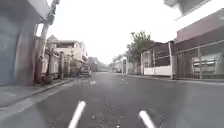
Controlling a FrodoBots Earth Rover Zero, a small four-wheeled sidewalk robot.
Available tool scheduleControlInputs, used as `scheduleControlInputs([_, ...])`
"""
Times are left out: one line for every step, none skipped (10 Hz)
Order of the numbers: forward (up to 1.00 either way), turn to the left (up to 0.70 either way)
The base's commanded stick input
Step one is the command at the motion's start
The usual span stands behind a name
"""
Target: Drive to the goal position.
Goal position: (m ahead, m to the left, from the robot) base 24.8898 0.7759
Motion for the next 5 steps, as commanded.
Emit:
scheduleControlInputs([0.70,0.00])
scheduleControlInputs([0.70,0.00])
scheduleControlInputs([0.70,0.00])
scheduleControlInputs([0.70,0.00])
scheduleControlInputs([0.70,0.00])
